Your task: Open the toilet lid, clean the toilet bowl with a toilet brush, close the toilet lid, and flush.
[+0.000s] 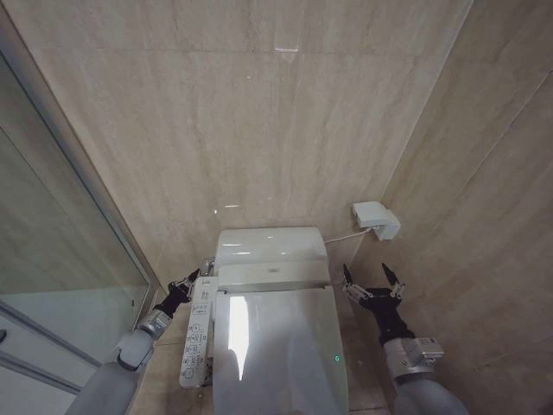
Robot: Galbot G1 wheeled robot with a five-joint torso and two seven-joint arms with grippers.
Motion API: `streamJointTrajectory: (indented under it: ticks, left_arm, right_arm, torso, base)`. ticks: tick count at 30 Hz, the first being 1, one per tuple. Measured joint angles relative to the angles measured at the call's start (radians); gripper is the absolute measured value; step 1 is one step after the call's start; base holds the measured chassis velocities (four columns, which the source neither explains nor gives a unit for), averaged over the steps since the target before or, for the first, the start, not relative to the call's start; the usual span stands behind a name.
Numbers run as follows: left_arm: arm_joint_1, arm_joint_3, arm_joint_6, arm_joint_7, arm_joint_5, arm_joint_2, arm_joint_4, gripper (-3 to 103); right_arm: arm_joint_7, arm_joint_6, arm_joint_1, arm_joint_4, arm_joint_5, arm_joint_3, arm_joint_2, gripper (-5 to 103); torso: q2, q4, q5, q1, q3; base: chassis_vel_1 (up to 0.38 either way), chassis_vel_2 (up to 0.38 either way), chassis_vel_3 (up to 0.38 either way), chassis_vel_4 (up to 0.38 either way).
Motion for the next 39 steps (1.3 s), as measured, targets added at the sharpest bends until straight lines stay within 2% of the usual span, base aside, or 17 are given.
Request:
streamJointTrajectory:
  ticks: [7, 12, 23, 39]
  left_arm:
    - [-0.015, 0.001, -0.005, 0.000, -0.001, 0.000, 0.019, 0]
    - [-0.008, 0.003, 0.008, 0.000, 0.001, -0.002, -0.009, 0]
    - [-0.024, 0.005, 0.014, 0.004, 0.007, 0.029, -0.026, 0]
    - [-0.029, 0.015, 0.005, 0.009, 0.007, -0.005, 0.003, 0]
  right_arm:
    - [0.000, 0.000, 0.000, 0.000, 0.000, 0.000, 0.000, 100]
    - [0.000, 0.000, 0.000, 0.000, 0.000, 0.000, 0.000, 100]
    - [0.000, 0.000, 0.000, 0.000, 0.000, 0.000, 0.000, 100]
    - [0.000, 0.000, 0.000, 0.000, 0.000, 0.000, 0.000, 100]
  torso:
    - [0.000, 0.0000, 0.0000, 0.000, 0.000]
    - [0.000, -0.0002, 0.0001, 0.000, 0.000]
    - [0.000, -0.0001, 0.0001, 0.000, 0.000]
    - [0.000, 0.0003, 0.0005, 0.000, 0.000]
  base:
    - [0.000, 0.000, 0.000, 0.000]
    - [0.000, 0.000, 0.000, 0.000]
    - [0.000, 0.000, 0.000, 0.000]
    - [0.000, 0.000, 0.000, 0.000]
